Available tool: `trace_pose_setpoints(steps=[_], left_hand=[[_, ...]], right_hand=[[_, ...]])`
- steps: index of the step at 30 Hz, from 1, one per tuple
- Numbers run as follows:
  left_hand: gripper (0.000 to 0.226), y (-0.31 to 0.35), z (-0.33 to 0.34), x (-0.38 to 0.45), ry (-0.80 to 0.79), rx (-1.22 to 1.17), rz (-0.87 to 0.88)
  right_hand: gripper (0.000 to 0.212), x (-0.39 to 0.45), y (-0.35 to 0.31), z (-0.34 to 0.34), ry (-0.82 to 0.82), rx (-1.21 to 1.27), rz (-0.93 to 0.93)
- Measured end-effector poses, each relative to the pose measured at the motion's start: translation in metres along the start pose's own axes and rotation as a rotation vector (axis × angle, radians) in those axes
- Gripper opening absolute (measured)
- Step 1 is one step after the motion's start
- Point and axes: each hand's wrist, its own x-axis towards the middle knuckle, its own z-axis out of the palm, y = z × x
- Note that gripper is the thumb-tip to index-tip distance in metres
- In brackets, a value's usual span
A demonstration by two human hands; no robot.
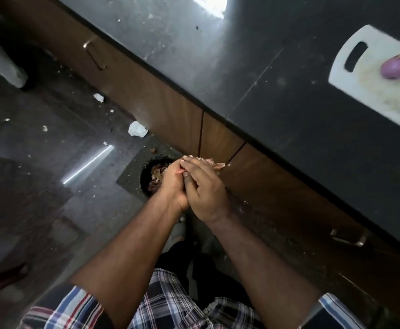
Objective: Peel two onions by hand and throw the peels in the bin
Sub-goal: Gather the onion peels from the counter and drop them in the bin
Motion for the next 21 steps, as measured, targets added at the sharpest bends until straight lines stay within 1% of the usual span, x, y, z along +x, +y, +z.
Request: trace_pose_setpoints(steps=[2,4,6,7,8,10,11,12,15,16,17,19,20,21], left_hand=[[0.051,0.002,-0.021,-0.001,0.049,-0.082,0.023],[0.047,0.006,-0.041,0.003,0.130,-0.086,0.074],[0.056,0.010,-0.066,0.013,0.144,-0.103,0.082],[0.060,0.010,-0.080,0.020,0.177,-0.114,0.069],[0.057,0.011,-0.098,0.027,0.202,-0.109,0.059],[0.038,0.018,-0.130,0.046,0.298,-0.133,0.067],[0.033,0.022,-0.147,0.057,0.342,-0.136,0.075],[0.032,0.026,-0.161,0.068,0.389,-0.112,0.076],[0.022,0.040,-0.196,0.109,0.424,-0.002,0.008],[0.023,0.046,-0.203,0.121,0.416,0.025,-0.011],[0.029,0.052,-0.207,0.132,0.397,0.017,-0.031],[0.055,0.065,-0.214,0.151,0.323,-0.010,-0.048],[0.064,0.069,-0.221,0.161,0.305,0.000,-0.058],[0.067,0.073,-0.225,0.168,0.321,0.033,-0.078]], right_hand=[[0.030,-0.004,0.000,0.023,-0.035,0.046,0.053],[0.030,-0.008,0.002,0.048,-0.072,0.084,0.117],[0.029,-0.012,0.006,0.075,-0.103,0.111,0.179],[0.029,-0.014,0.011,0.089,-0.110,0.122,0.217],[0.028,-0.017,0.018,0.109,-0.121,0.141,0.267],[0.027,-0.021,0.035,0.149,-0.156,0.189,0.388],[0.028,-0.023,0.044,0.169,-0.174,0.217,0.468],[0.028,-0.024,0.053,0.188,-0.185,0.252,0.553],[0.027,-0.021,0.083,0.233,-0.164,0.314,0.777],[0.027,-0.019,0.095,0.247,-0.151,0.334,0.843],[0.029,-0.015,0.106,0.259,-0.134,0.348,0.899],[0.039,-0.006,0.132,0.280,-0.080,0.397,1.038],[0.043,-0.002,0.144,0.287,-0.043,0.443,1.121],[0.045,0.001,0.152,0.292,-0.011,0.476,1.199]])
